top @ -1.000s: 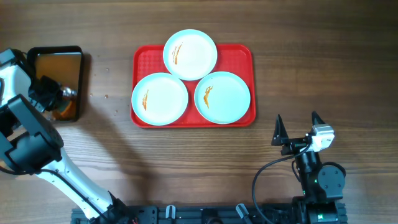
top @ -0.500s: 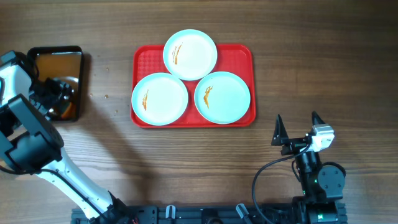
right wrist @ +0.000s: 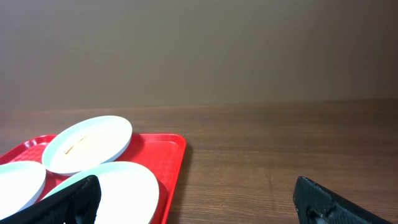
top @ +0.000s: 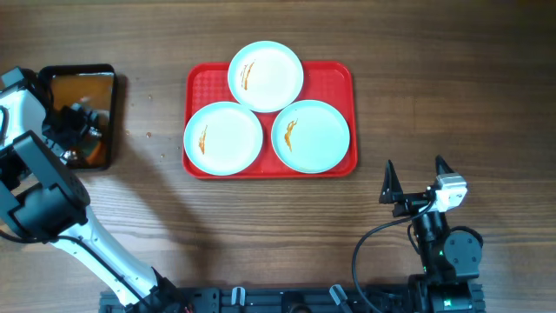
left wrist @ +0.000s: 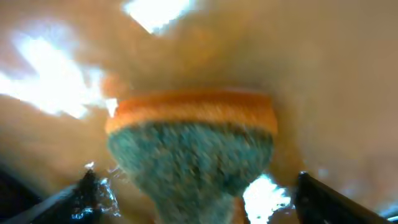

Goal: Clean dirty plates on tray and stack at the side
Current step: 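Dip and swish the held sponge in the water with the left gripper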

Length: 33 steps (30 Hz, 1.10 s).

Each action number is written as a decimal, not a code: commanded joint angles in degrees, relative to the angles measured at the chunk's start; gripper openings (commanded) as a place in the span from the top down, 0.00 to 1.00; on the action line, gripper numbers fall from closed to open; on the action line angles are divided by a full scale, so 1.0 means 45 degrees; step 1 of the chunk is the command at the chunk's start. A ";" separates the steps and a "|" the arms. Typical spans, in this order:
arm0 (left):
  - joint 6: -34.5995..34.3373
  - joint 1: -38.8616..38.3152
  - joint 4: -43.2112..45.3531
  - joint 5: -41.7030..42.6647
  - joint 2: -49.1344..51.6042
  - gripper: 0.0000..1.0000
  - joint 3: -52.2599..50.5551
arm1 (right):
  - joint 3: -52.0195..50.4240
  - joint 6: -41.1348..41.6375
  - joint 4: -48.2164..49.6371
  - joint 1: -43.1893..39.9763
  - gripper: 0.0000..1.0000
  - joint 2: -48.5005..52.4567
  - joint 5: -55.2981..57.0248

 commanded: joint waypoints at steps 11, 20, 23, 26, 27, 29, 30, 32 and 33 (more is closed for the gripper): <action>0.0000 -0.0024 -0.0777 -0.0607 -0.1035 0.96 0.0651 | -0.0015 -0.0165 0.0029 0.0053 0.00 -0.0073 0.0160; -0.0044 -0.0024 0.0180 0.0189 -0.2705 0.96 0.0248 | -0.0015 -0.0165 0.0029 0.0053 0.00 -0.0073 0.0160; -0.0039 -0.0024 0.2079 0.0194 -0.2652 0.96 -0.1098 | -0.0015 -0.0170 0.0029 0.0053 0.00 -0.0073 0.0160; -0.0034 -0.0024 0.3789 0.0189 -0.2565 0.96 -0.2516 | -0.0015 -0.0170 0.0029 0.0053 0.00 -0.0073 0.0160; 0.0024 -0.0024 0.4041 0.0185 -0.2565 0.96 -0.2696 | -0.0015 -0.0170 0.0029 0.0053 0.00 -0.0073 0.0160; 0.0073 -0.0024 0.4085 0.0204 -0.2803 0.96 -0.2657 | -0.0015 -0.0165 0.0029 0.0053 0.00 -0.0073 0.0160; 0.0068 -0.0024 0.4085 0.0262 -0.3162 0.96 -0.2594 | -0.0015 -0.0170 0.0029 0.0053 0.00 -0.0073 0.0165; 0.0063 -0.0024 0.4396 0.1049 -0.4119 0.96 -0.2458 | -0.0015 -0.0170 0.0029 0.0053 0.00 -0.0073 0.0160; 0.0063 -0.0024 0.4779 0.1724 -0.4639 0.96 -0.2438 | -0.0015 -0.0165 0.0029 0.0053 0.00 -0.0073 0.0160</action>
